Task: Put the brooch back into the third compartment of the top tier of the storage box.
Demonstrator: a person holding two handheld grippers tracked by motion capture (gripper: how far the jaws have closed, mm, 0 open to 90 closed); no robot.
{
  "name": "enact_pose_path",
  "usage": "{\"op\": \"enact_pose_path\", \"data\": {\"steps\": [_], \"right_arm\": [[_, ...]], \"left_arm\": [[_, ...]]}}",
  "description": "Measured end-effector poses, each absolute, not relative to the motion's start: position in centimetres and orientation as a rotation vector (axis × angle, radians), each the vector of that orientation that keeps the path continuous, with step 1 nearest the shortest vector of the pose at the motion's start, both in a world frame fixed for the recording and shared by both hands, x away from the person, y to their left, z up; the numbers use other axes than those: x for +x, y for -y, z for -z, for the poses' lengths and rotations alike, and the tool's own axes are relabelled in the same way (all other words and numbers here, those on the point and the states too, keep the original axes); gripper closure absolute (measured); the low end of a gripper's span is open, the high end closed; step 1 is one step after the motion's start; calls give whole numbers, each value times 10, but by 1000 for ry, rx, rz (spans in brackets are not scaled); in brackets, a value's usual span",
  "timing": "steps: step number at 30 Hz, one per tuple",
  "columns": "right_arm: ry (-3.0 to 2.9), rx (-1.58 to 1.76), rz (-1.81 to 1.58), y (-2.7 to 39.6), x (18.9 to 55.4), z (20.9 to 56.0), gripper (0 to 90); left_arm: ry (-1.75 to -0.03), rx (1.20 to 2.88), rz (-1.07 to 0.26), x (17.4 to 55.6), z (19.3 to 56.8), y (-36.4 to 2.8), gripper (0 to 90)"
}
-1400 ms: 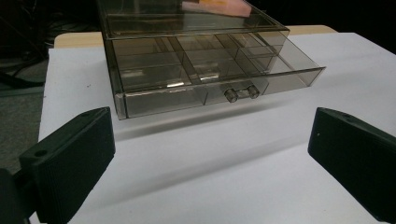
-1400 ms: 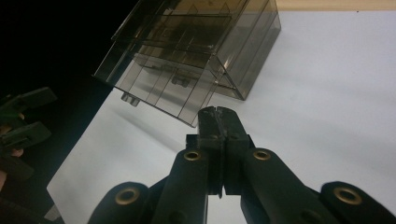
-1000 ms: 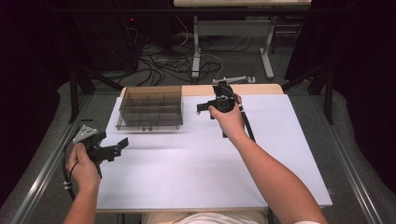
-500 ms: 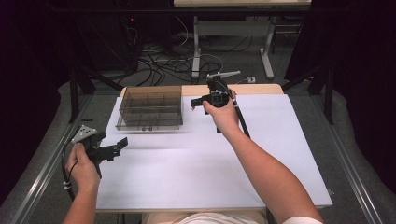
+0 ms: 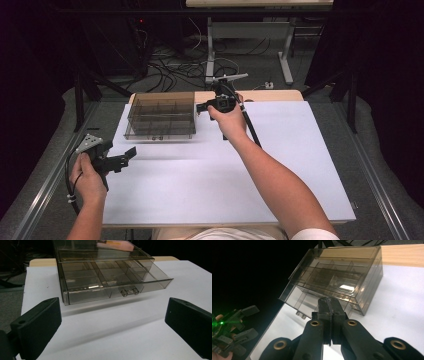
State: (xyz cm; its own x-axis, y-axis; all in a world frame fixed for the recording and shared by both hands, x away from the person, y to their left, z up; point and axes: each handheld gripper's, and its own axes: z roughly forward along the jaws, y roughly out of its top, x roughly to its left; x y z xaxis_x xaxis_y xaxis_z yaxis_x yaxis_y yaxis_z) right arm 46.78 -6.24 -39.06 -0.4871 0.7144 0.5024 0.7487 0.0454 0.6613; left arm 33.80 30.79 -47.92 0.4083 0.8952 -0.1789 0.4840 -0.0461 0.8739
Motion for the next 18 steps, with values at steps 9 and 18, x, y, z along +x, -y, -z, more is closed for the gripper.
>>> {"op": "enact_pose_path", "data": {"steps": [9,18], "right_arm": [[2256,-1566,1453,49,471,393,900],[2252,-1557,1440,36,474,397,900]], "left_arm": [[-1218,1686,-525,338,479,-308,7],[-1215,1680,-525,338,479,-308,7]]}}
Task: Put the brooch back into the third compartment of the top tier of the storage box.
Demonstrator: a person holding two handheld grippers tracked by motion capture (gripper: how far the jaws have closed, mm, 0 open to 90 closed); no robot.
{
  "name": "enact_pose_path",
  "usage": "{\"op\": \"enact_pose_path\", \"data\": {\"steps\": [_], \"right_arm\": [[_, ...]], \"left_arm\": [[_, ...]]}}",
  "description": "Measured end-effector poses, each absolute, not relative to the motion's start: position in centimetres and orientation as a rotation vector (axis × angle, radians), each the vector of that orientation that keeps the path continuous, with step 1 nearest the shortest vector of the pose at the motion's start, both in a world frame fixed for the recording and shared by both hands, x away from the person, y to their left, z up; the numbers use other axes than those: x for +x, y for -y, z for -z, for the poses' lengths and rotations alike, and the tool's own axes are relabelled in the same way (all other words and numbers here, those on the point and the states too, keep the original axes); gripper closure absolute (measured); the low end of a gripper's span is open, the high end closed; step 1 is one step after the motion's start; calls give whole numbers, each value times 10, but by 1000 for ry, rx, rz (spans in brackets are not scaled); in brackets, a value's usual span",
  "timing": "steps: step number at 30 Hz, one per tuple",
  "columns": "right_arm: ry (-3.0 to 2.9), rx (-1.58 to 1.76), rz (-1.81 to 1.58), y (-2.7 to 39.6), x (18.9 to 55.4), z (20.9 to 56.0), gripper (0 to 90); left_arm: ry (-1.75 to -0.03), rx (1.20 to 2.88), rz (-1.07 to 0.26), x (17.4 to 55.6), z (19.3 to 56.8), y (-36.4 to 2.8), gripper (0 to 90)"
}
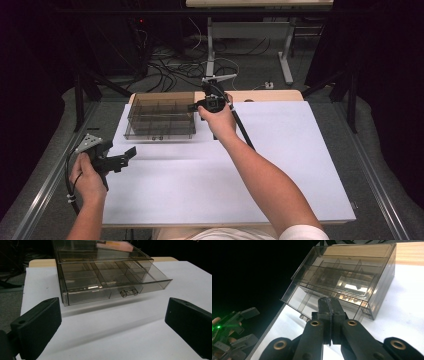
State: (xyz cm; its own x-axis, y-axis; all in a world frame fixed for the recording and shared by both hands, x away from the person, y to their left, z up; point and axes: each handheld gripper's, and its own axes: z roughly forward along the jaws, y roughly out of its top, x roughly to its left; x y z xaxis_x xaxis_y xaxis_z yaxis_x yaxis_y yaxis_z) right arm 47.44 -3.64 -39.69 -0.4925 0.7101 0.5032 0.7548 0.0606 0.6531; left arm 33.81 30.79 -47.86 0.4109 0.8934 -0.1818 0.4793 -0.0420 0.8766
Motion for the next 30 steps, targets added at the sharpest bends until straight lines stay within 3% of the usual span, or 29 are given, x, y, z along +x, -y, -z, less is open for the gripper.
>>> {"op": "enact_pose_path", "data": {"steps": [30], "right_arm": [[2259,-1536,1423,-3,481,424,900]], "left_arm": [[-1218,1667,-524,337,477,-311,7]]}}
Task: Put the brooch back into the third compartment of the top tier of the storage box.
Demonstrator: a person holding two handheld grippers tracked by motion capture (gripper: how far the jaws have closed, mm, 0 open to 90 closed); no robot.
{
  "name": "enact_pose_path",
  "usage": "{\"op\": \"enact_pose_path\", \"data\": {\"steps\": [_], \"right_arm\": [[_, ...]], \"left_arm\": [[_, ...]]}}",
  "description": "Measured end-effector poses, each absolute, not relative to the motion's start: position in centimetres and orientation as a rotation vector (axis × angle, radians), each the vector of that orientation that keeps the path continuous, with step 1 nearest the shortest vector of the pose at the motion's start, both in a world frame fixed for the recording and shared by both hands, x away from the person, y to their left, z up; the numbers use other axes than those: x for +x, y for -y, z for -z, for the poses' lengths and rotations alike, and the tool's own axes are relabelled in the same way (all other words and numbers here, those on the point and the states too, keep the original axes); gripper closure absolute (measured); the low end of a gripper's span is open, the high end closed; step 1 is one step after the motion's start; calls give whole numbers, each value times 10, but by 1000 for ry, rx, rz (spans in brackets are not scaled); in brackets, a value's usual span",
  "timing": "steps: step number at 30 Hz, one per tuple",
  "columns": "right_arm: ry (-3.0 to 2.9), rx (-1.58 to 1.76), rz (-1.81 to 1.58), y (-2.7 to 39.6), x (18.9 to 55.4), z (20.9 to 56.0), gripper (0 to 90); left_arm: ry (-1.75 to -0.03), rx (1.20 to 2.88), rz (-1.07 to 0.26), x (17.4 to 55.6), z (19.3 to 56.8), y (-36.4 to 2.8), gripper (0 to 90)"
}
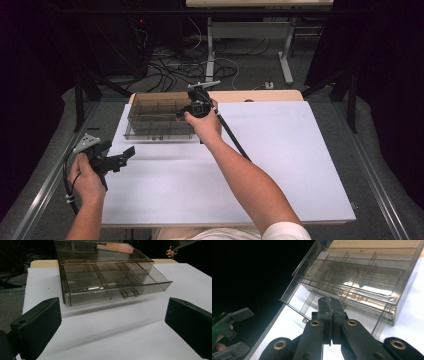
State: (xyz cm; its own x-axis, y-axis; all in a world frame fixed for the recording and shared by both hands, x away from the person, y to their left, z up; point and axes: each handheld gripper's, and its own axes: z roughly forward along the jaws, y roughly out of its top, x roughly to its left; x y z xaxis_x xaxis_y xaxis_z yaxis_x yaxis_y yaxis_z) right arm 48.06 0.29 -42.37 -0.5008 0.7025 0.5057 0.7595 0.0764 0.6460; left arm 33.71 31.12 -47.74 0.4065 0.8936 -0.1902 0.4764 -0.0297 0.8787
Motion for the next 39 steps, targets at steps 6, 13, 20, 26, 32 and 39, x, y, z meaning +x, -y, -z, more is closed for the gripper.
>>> {"op": "enact_pose_path", "data": {"steps": [6,13,20,26,32,39], "right_arm": [[2270,-1539,1400,-11,482,432,900],[2284,-1537,1391,-17,485,438,900],[2319,-1545,1366,-20,486,446,900],[2341,-1541,1370,-25,486,449,900],[2359,-1535,1348,-27,485,452,900],[2373,-1545,1330,-27,485,457,900]], "left_arm": [[-1219,1667,-523,337,477,-312,7],[-1220,1668,-522,337,478,-312,7],[-1219,1671,-526,338,478,-312,8],[-1218,1668,-519,338,478,-311,7],[-1219,1671,-518,338,479,-310,8],[-1218,1677,-516,339,479,-310,8]]}}
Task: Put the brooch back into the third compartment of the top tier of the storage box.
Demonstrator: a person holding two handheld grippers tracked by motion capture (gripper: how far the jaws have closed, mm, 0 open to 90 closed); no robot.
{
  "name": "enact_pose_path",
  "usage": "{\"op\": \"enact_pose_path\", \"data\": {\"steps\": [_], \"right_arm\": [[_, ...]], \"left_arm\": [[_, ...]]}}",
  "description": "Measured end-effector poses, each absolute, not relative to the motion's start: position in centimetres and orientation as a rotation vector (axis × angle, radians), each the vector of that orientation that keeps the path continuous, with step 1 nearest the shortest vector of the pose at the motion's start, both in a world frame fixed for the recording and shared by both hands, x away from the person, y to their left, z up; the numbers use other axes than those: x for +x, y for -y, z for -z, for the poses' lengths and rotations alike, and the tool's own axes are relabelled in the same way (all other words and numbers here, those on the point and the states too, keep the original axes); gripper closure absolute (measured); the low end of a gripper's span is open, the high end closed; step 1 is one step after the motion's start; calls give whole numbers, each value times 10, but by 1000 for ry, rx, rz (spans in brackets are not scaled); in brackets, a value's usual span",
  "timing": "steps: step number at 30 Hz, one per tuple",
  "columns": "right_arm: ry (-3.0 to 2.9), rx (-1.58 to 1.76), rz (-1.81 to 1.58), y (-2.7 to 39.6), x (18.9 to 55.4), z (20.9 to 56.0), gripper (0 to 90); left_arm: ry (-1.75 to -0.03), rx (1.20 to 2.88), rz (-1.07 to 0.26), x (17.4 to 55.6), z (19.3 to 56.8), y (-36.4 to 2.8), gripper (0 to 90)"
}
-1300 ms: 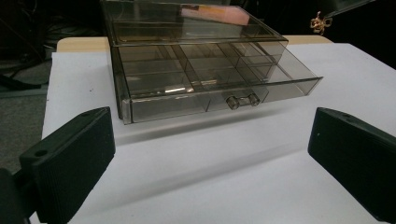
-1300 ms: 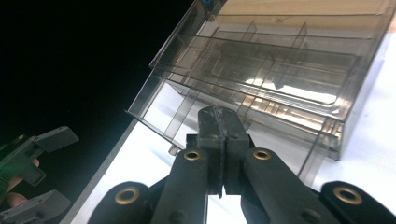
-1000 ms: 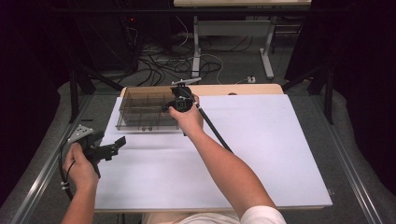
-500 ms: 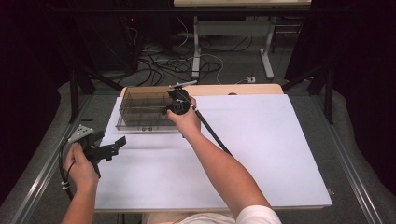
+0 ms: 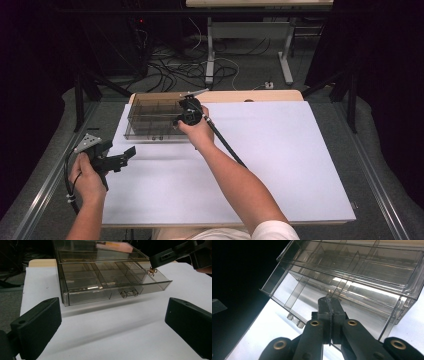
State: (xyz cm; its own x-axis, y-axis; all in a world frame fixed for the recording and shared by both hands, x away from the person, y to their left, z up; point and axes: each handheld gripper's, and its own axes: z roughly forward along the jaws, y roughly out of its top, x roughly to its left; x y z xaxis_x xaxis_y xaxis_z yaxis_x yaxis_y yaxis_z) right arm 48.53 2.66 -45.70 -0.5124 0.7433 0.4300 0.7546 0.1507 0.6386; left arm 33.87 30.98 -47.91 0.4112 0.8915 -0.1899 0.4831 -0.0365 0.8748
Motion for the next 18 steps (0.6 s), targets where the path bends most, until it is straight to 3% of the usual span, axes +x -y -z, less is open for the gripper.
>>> {"op": "enact_pose_path", "data": {"steps": [18], "right_arm": [[2384,-1565,1314,-24,489,461,899]], "left_arm": [[-1219,1677,-514,339,480,-309,7]]}}
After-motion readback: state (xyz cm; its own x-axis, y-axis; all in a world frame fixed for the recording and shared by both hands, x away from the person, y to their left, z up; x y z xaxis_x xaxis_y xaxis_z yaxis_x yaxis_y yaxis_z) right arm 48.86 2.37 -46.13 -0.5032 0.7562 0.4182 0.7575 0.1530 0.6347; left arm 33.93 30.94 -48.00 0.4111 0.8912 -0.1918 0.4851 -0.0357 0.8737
